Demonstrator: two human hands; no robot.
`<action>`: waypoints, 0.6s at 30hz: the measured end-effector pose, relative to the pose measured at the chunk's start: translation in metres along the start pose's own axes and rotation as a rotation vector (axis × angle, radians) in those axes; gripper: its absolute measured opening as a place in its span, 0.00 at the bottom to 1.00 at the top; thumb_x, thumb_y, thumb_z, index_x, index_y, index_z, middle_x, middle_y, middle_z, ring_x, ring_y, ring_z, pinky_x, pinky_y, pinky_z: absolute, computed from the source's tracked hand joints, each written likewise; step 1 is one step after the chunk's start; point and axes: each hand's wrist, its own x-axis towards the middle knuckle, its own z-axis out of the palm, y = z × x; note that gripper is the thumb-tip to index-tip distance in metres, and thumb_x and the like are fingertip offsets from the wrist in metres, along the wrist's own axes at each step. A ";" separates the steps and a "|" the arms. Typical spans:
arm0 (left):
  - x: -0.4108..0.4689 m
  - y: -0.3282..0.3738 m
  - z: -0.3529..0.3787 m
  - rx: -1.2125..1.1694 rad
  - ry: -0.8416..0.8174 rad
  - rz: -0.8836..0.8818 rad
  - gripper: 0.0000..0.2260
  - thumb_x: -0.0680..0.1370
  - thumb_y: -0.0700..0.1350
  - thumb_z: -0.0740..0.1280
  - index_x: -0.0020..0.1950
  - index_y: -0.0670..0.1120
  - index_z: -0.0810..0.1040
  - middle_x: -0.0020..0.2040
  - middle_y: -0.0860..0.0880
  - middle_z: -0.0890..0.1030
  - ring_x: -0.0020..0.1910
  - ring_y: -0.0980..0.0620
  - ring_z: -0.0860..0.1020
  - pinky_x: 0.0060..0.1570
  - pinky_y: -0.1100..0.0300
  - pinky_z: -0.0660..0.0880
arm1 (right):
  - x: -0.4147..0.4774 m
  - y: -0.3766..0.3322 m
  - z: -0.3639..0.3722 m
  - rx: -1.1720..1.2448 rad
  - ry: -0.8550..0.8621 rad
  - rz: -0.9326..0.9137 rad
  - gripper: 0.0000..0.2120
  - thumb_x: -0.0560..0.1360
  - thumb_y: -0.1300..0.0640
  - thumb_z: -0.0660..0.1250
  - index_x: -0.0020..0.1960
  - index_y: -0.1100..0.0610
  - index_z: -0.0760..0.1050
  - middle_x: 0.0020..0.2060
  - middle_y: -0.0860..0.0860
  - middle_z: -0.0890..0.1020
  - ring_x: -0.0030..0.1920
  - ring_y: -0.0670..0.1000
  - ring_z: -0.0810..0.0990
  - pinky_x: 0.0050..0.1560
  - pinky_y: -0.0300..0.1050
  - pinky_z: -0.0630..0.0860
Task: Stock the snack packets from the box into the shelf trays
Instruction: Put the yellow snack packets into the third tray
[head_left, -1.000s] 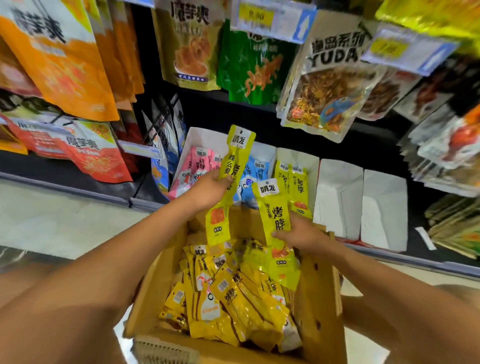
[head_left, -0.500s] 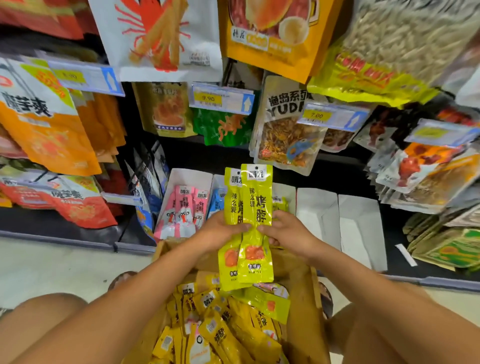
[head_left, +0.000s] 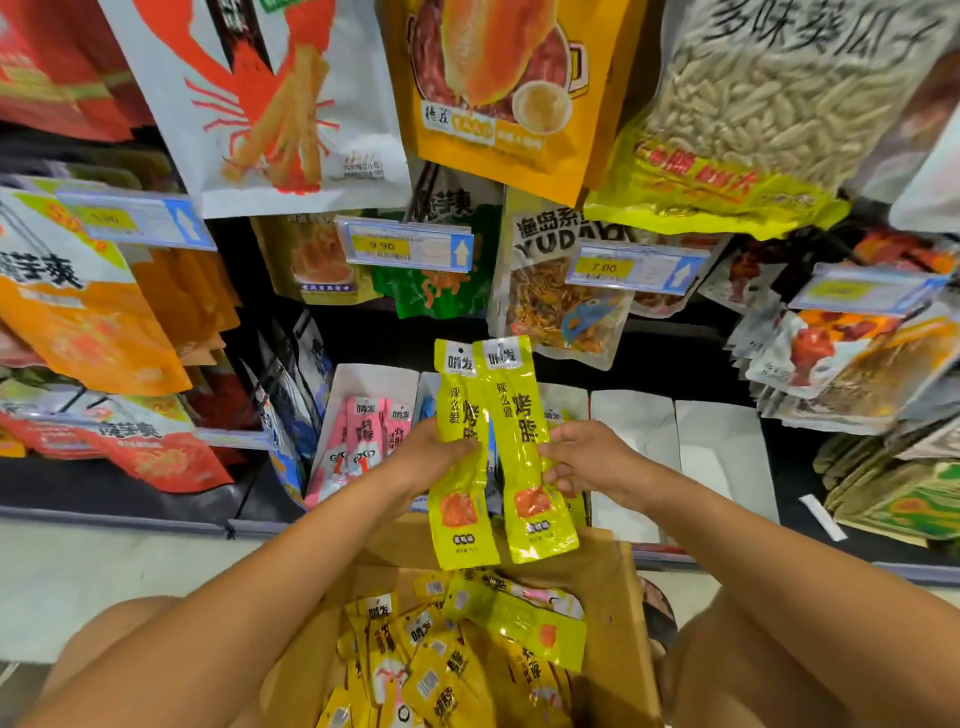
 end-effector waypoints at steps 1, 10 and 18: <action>0.005 -0.006 -0.004 0.009 0.010 -0.017 0.08 0.82 0.43 0.70 0.59 0.53 0.79 0.58 0.50 0.85 0.56 0.49 0.84 0.61 0.48 0.80 | 0.006 0.003 -0.006 -0.030 0.015 0.028 0.07 0.79 0.59 0.69 0.55 0.58 0.73 0.37 0.56 0.80 0.32 0.47 0.83 0.34 0.41 0.78; 0.044 -0.033 -0.031 0.004 0.018 -0.077 0.15 0.81 0.38 0.70 0.67 0.45 0.79 0.60 0.47 0.85 0.56 0.48 0.84 0.55 0.54 0.81 | 0.071 0.024 -0.039 -0.067 0.251 0.270 0.03 0.81 0.62 0.66 0.49 0.56 0.73 0.31 0.54 0.79 0.27 0.49 0.81 0.21 0.36 0.75; 0.068 -0.042 -0.037 -0.058 0.064 -0.092 0.13 0.81 0.40 0.70 0.64 0.49 0.81 0.59 0.49 0.85 0.58 0.47 0.83 0.64 0.44 0.78 | 0.136 0.051 -0.025 -0.157 0.281 0.282 0.11 0.78 0.65 0.67 0.39 0.55 0.72 0.43 0.57 0.81 0.40 0.53 0.82 0.50 0.50 0.84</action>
